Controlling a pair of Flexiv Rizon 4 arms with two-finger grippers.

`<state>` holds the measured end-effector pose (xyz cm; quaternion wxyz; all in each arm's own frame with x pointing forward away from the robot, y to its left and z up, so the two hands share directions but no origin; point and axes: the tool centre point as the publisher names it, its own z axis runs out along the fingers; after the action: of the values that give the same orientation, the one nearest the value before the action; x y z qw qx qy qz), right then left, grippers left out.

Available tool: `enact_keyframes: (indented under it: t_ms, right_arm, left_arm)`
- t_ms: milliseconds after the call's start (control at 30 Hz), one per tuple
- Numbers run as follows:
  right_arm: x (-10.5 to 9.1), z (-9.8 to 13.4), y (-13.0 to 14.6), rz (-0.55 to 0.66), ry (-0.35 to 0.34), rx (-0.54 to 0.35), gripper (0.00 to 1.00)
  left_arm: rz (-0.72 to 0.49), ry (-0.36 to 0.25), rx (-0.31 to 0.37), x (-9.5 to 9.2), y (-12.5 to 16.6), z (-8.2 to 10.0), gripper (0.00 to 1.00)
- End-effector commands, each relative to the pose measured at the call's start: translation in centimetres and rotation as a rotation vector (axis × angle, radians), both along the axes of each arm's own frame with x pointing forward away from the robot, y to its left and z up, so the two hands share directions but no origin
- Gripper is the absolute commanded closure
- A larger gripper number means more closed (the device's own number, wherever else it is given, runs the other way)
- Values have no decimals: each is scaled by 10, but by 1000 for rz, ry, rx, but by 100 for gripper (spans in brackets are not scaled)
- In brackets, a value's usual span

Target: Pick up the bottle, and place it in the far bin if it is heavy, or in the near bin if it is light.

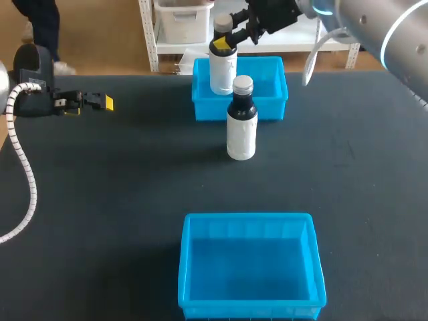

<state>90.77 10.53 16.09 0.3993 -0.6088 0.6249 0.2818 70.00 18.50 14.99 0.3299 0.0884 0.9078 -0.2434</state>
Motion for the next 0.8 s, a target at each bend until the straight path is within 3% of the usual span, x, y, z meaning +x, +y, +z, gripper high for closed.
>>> enact_keyframes:
  t_ms: [33, 800]
  right_arm:
    - [17, -1, 8, 271, 176, -24, 100]
    - [27, -30, 16, 270, 249, -22, 100]
  left_arm:
    - [0, 0, 0, 0, 0, 0, 0]
    - [0, 0, 0, 0, 0, 0, 0]
